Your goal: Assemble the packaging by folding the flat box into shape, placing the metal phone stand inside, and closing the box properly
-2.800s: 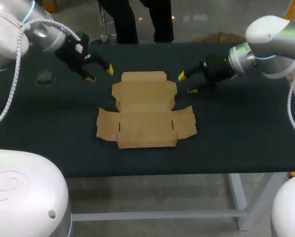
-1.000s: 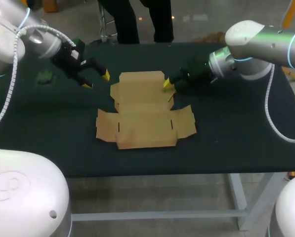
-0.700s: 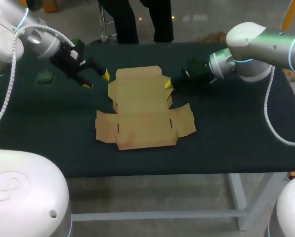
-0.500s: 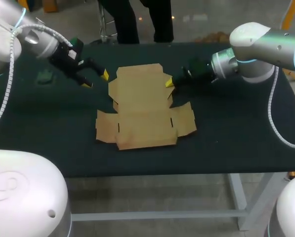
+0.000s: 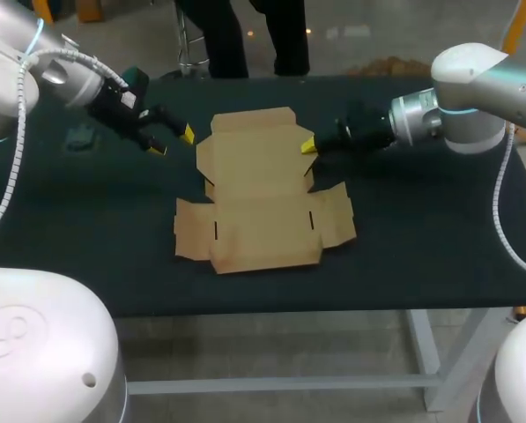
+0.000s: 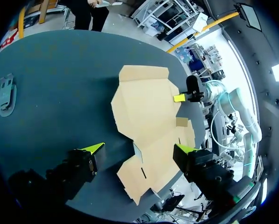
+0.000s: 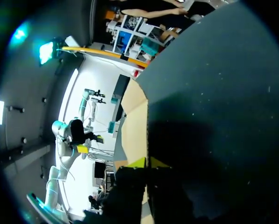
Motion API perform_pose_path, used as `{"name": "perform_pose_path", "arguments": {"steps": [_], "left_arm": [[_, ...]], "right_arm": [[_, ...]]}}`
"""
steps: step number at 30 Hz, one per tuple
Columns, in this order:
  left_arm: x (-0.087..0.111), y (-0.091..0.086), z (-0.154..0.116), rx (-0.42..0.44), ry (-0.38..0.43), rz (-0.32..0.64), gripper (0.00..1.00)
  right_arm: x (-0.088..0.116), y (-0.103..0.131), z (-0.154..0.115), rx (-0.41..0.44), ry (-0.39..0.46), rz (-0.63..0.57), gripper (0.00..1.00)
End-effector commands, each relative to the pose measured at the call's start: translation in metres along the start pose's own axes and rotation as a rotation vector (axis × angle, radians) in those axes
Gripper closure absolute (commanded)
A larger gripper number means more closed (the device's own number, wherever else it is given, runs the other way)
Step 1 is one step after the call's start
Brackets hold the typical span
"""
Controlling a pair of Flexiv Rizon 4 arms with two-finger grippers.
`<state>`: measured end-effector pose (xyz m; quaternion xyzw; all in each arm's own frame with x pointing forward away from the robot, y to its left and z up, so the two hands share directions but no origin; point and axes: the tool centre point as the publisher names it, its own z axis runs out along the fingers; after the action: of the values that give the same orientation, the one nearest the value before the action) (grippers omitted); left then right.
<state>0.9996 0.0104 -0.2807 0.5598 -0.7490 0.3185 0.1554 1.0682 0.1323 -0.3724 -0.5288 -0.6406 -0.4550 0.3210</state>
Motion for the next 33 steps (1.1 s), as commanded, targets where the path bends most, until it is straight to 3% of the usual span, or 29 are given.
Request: {"name": "perform_pose_path", "arguments": {"steps": [1,5,11,19,33], "left_arm": [[0.001,0.000,-0.001,-0.002,-0.002,0.000,0.00],[0.001,0.000,-0.001,-0.002,-0.002,0.000,0.00],[0.006,0.000,0.001,0.093,0.039,0.082,0.00],[0.000,-0.011,0.001,0.215,-0.016,0.172,0.00],[0.011,-0.028,0.011,0.319,0.056,0.326,0.00]], "right_arm": [[-0.004,0.004,0.001,0.010,0.019,-0.001,1.00],[-0.004,0.004,0.001,0.010,0.019,-0.001,1.00],[0.009,0.003,-0.005,-0.036,0.031,-0.078,1.00],[0.032,0.001,-0.025,-0.113,0.032,-0.204,1.00],[0.050,0.004,-0.032,-0.179,0.079,-0.320,1.00]]}}
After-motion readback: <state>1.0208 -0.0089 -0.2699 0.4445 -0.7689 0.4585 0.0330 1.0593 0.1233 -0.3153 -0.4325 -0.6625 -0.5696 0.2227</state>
